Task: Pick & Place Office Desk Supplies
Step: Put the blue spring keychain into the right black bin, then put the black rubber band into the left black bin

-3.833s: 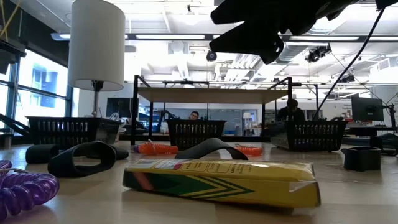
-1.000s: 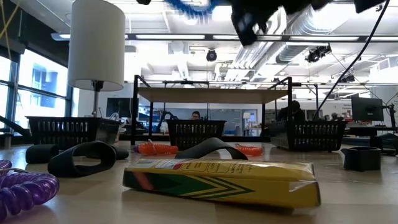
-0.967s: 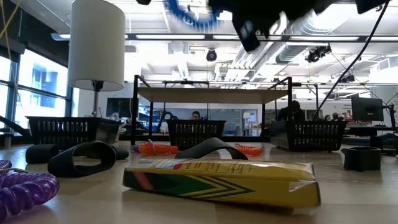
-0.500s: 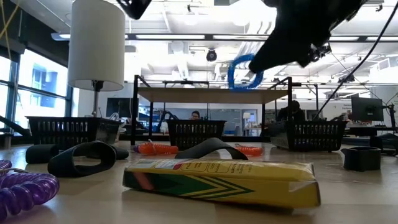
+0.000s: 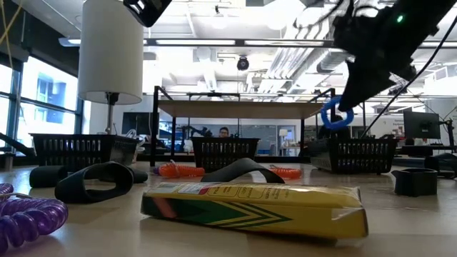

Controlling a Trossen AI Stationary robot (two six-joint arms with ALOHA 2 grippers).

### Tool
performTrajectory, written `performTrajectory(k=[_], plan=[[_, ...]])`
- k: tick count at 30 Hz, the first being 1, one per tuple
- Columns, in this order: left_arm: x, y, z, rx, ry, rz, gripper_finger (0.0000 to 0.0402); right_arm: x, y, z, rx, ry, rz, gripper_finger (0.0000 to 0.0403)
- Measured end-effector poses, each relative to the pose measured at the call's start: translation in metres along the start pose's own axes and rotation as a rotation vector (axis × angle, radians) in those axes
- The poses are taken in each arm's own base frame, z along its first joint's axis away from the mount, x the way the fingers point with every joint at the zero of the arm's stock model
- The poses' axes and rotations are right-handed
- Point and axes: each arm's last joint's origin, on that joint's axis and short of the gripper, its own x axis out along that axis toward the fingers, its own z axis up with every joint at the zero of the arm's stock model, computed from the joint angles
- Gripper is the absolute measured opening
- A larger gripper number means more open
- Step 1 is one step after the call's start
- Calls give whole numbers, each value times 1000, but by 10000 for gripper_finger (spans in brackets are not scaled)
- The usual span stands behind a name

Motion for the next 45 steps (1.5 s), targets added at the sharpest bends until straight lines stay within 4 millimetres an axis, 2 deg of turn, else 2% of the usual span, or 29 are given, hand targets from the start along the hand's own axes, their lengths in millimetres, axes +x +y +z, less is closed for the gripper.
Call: performTrajectory(k=[5, 12, 18, 23, 28, 33, 39, 45], plan=[[0, 1, -1, 1, 11, 5, 159, 13, -18, 10, 62, 46, -145, 5], [-1, -3, -4, 10, 30, -2, 159, 37, -27, 22, 118, 196, -201, 22], [-1, -8, -6, 17, 33, -16, 159, 55, -30, 23, 107, 228, -264, 89], [-2, -11, -7, 21, 35, -22, 159, 57, -33, 27, 95, 190, -292, 155], [-2, -11, -7, 22, 37, -23, 159, 40, -37, 33, 108, 132, -244, 196], [-2, -11, -7, 23, 43, -20, 159, 7, -40, 29, 128, 177, -103, 210], [-2, -10, -7, 25, 42, -13, 159, -30, -38, 8, 192, 394, 54, 208], [-1, -7, -6, 25, 38, -4, 159, -52, -28, -23, 216, 527, 75, 207]])
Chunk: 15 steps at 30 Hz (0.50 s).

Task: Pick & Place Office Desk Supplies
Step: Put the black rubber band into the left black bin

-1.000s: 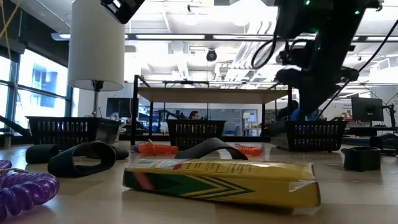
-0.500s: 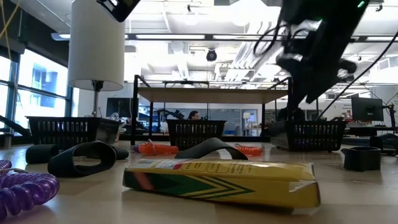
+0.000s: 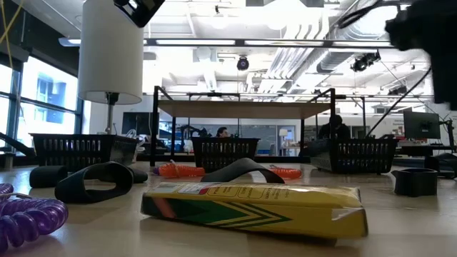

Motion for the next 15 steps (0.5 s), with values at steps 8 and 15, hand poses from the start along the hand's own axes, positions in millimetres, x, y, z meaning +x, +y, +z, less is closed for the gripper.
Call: performTrajectory(k=[8, 15], plan=[[0, 0, 0, 0, -1, 1, 159, 6, -20, -21, 123, -72, -232, 207], [0, 0, 0, 0, -1, 1, 159, 37, -36, -19, 152, -38, -282, 207]])
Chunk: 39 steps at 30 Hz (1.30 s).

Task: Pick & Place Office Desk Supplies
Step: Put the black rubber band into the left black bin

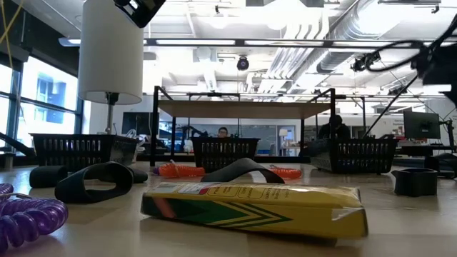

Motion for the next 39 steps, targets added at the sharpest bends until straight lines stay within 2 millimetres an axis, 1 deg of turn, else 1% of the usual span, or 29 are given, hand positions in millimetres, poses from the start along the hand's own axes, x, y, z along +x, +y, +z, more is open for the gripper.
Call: performTrajectory(k=[4, 6, 13, 18, 25, 28, 34, 39], plan=[[0, 0, 0, 0, 0, 0, 159, 16, 4, 4, -2, 26, 49, 207], [0, 0, 0, 0, 0, 0, 159, 22, 3, 6, -2, 20, 44, 207], [0, 0, 0, 0, 0, 0, 159, 32, 6, 12, -1, 20, 77, 207], [0, 2, 1, 1, -1, 5, 159, 32, 12, 15, -23, 19, 128, 207], [1, 8, 2, -9, -5, 22, 159, 33, 14, 20, -28, 18, 128, 207], [1, 8, 2, -9, -5, 21, 159, 33, 15, 20, -41, 19, 138, 207], [1, 7, 2, -9, -4, 20, 159, 32, 22, 19, -80, 11, 214, 207], [1, 7, 2, -12, -4, 20, 159, 32, 22, 20, -78, 0, 216, 207]])
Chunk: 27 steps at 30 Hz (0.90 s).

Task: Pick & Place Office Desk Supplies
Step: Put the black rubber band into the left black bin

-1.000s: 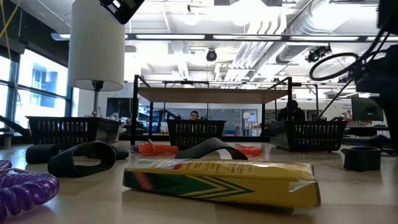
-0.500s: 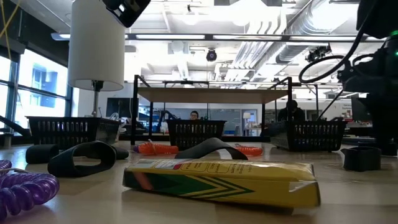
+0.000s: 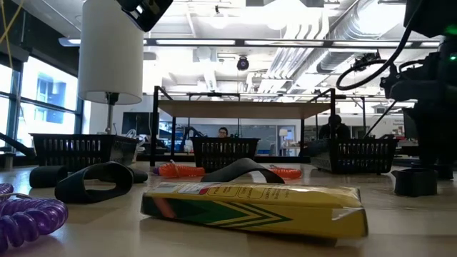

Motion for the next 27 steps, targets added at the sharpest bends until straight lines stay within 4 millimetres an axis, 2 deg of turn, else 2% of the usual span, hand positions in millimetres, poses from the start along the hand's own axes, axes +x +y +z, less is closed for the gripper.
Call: performTrajectory(k=[6, 15, 22, 27], plan=[[0, 0, 0, 0, 0, 0, 159, 1, 0, 0, 1, 1, -4, 207], [0, 0, 0, 0, 0, 0, 159, 19, 5, -2, -28, -1, -89, 207], [0, 0, 0, 0, 0, 0, 159, 19, 4, -1, -32, -3, -101, 206], [0, 0, 0, 0, 0, 0, 159, 19, 5, -1, -36, -18, -98, 168]])
